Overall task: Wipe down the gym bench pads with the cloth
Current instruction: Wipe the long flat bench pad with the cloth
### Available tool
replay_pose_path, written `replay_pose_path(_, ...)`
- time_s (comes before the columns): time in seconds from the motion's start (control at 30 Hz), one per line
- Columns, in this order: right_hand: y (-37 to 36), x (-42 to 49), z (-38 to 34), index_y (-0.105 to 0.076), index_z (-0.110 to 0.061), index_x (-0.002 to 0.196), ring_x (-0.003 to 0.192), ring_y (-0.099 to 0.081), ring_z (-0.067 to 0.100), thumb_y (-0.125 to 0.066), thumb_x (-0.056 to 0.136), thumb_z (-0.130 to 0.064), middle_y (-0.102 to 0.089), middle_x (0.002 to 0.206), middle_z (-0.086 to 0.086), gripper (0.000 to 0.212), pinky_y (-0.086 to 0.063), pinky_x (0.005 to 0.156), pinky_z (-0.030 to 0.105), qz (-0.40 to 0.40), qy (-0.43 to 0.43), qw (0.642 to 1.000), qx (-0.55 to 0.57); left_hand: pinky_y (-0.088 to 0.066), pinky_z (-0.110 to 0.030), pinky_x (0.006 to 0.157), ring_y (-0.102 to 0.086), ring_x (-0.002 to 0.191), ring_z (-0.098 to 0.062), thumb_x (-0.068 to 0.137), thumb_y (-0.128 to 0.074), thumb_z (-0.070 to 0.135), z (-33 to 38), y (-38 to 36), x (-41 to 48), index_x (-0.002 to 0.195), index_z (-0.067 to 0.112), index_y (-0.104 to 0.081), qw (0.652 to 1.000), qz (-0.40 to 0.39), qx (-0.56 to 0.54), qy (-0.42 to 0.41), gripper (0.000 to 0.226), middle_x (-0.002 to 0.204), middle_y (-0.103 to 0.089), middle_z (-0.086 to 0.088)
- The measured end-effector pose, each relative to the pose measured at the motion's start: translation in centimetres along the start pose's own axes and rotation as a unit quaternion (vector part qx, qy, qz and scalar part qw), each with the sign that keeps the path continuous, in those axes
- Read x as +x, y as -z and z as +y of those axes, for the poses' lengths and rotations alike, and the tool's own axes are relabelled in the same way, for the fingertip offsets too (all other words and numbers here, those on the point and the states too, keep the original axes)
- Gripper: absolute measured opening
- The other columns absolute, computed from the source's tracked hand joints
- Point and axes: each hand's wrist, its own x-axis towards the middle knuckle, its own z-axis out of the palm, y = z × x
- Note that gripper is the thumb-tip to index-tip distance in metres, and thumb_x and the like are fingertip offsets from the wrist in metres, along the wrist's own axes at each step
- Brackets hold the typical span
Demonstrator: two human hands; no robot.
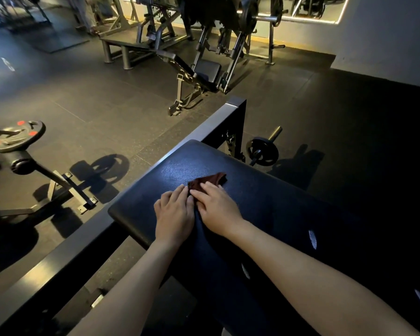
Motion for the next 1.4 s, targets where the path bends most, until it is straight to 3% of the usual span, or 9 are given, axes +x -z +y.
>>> replay_pose_path(0.27, -0.1, 5.9, 1.1, -0.045, -0.029, 0.147, 0.149, -0.021, 0.026, -0.038, 0.105, -0.031, -0.035, 0.157, 0.005, 0.043, -0.012, 0.124, 0.047, 0.02, -0.092, 0.995, -0.044, -0.029, -0.039, 0.107, -0.049, 0.124, -0.02, 0.096, -0.023, 0.049, -0.1, 0.2, 0.0, 0.135, 0.018, -0.063, 0.993, 0.056, -0.1, 0.011, 0.064, 0.139, -0.061, 0.002)
replay_pose_path(0.43, -1.1, 2.3, -2.3, -0.052, -0.026, 0.143, 0.148, -0.024, 0.023, -0.047, 0.102, -0.032, -0.04, 0.155, 0.003, 0.042, -0.011, 0.124, 0.042, -0.022, -0.01, 0.999, 0.03, -0.035, -0.027, 0.105, -0.056, 0.116, -0.022, 0.099, -0.037, 0.033, -0.6, 0.7, -0.1, 0.126, 0.011, -0.067, 0.97, 0.091, -0.222, 0.039, 0.046, 0.128, -0.067, -0.005)
replay_pose_path(0.57, -0.4, -0.1, -1.2, -0.055, -0.026, 0.141, 0.144, -0.031, 0.024, -0.05, 0.1, -0.028, -0.046, 0.149, 0.003, 0.041, -0.018, 0.121, 0.04, -0.013, 0.005, 1.0, 0.004, -0.041, -0.038, 0.098, -0.061, 0.109, -0.027, 0.097, -0.034, 0.037, -0.6, 1.0, -1.8, 0.119, 0.014, -0.072, 0.982, 0.095, -0.165, 0.015, 0.049, 0.122, -0.071, -0.003)
replay_pose_path(0.77, -0.6, -4.6, -1.0, -0.054, -0.024, 0.139, 0.138, -0.035, 0.027, -0.046, 0.102, -0.03, -0.046, 0.145, 0.005, 0.038, -0.03, 0.117, 0.043, 0.07, -0.106, 0.991, -0.034, -0.027, -0.026, 0.108, -0.048, 0.121, -0.017, 0.099, -0.043, 0.028, -2.7, 1.1, -8.2, 0.128, 0.013, -0.065, 0.982, 0.097, -0.164, 0.004, 0.04, 0.129, -0.063, -0.001)
replay_pose_path(0.93, -4.4, -10.0, -6.7, -0.063, -0.018, 0.129, 0.128, -0.048, 0.031, -0.048, 0.097, -0.029, -0.056, 0.134, 0.01, 0.036, -0.043, 0.108, 0.043, 0.077, -0.01, 0.997, -0.009, -0.027, -0.031, 0.117, -0.043, 0.129, -0.019, 0.094, -0.048, 0.011, -3.9, 1.0, -13.0, 0.133, 0.005, -0.059, 0.968, 0.091, -0.235, -0.014, 0.041, 0.134, -0.058, -0.006)
replay_pose_path(1.07, -4.1, -12.2, -7.3, -0.068, -0.018, 0.124, 0.12, -0.056, 0.033, -0.04, 0.093, -0.03, -0.061, 0.127, 0.011, 0.044, -0.047, 0.103, 0.043, 0.064, 0.063, 0.996, -0.013, -0.016, -0.014, 0.118, -0.035, 0.135, -0.009, 0.095, -0.043, 0.013, -3.7, 1.8, -14.6, 0.136, 0.005, -0.057, 0.953, 0.058, -0.298, 0.011, 0.044, 0.139, -0.053, -0.003)
replay_pose_path(1.13, -2.9, -12.6, -6.2, -0.07, -0.018, 0.121, 0.117, -0.057, 0.035, -0.046, 0.093, -0.026, -0.063, 0.123, 0.012, 0.038, -0.047, 0.101, 0.045, 0.098, 0.025, 0.994, -0.035, -0.015, -0.022, 0.121, -0.029, 0.143, -0.011, 0.101, -0.043, 0.017, -3.9, 2.0, -15.0, 0.138, 0.006, -0.057, 0.956, 0.026, -0.293, -0.005, 0.042, 0.147, -0.048, -0.002)
replay_pose_path(1.23, -2.6, -13.4, -6.3, -0.058, -0.02, 0.136, 0.134, -0.04, 0.031, -0.047, 0.101, -0.026, -0.05, 0.14, 0.009, 0.037, -0.038, 0.11, 0.044, 0.088, -0.103, 0.99, -0.047, -0.011, -0.026, 0.123, -0.022, 0.15, -0.013, 0.106, -0.045, 0.014, -3.9, 2.2, -15.6, 0.143, 0.008, -0.053, 0.956, -0.007, -0.292, -0.006, 0.039, 0.156, -0.041, -0.006)
replay_pose_path(1.4, -4.3, -14.2, -10.3, -0.048, -0.018, 0.146, 0.143, -0.03, 0.024, -0.043, 0.104, -0.027, -0.04, 0.151, 0.01, 0.043, -0.029, 0.117, 0.039, 0.02, -0.066, 0.997, 0.039, -0.018, -0.029, 0.122, -0.028, 0.149, -0.017, 0.106, -0.039, 0.023, -2.7, 2.4, -17.2, 0.147, 0.012, -0.047, 0.919, -0.011, -0.392, 0.031, 0.044, 0.154, -0.044, -0.005)
